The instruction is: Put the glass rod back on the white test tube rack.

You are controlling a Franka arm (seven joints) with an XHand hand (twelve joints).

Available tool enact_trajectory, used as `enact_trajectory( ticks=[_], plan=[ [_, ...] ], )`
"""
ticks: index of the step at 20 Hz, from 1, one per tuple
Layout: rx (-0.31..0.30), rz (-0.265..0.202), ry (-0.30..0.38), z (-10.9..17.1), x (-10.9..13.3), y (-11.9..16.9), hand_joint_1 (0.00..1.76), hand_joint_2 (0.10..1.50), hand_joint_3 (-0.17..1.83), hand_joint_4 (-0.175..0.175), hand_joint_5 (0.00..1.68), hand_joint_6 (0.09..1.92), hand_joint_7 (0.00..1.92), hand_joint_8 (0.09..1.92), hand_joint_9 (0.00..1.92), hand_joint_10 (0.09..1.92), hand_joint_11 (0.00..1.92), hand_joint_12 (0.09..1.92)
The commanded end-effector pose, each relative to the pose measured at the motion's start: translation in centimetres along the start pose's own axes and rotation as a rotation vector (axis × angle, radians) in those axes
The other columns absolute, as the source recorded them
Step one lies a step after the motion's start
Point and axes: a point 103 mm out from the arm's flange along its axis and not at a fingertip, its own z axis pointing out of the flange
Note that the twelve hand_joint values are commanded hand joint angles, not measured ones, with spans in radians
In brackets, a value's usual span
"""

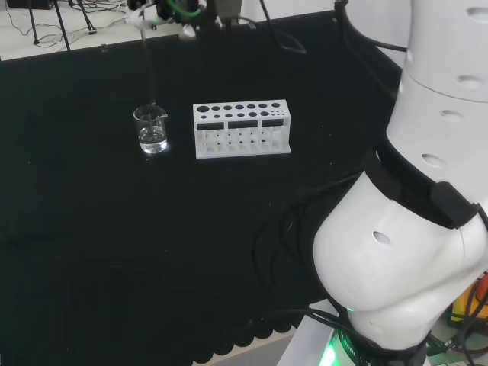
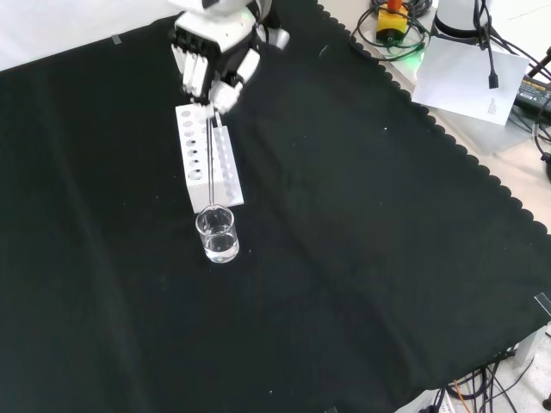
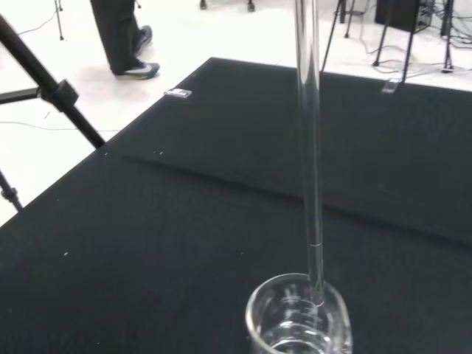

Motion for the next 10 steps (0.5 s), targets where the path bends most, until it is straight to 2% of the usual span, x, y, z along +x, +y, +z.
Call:
enact_trajectory(
  ticks=[1, 10],
  plan=[
    [-0.003, 0.061, 0.002, -1.4, -3.6, -2.7, 1.31, 1.13, -0.17, -0.175, 1.17, 0.44, 1.14, 1.09, 1.64, 0.95, 1.68, 0.76],
    [-0.008, 0.161, -0.004, -1.7, -9.7, -6.1, 1.31, 1.13, -0.17, -0.175, 1.17, 0.44, 1.14, 1.09, 1.64, 0.95, 1.68, 0.76]
  ],
)
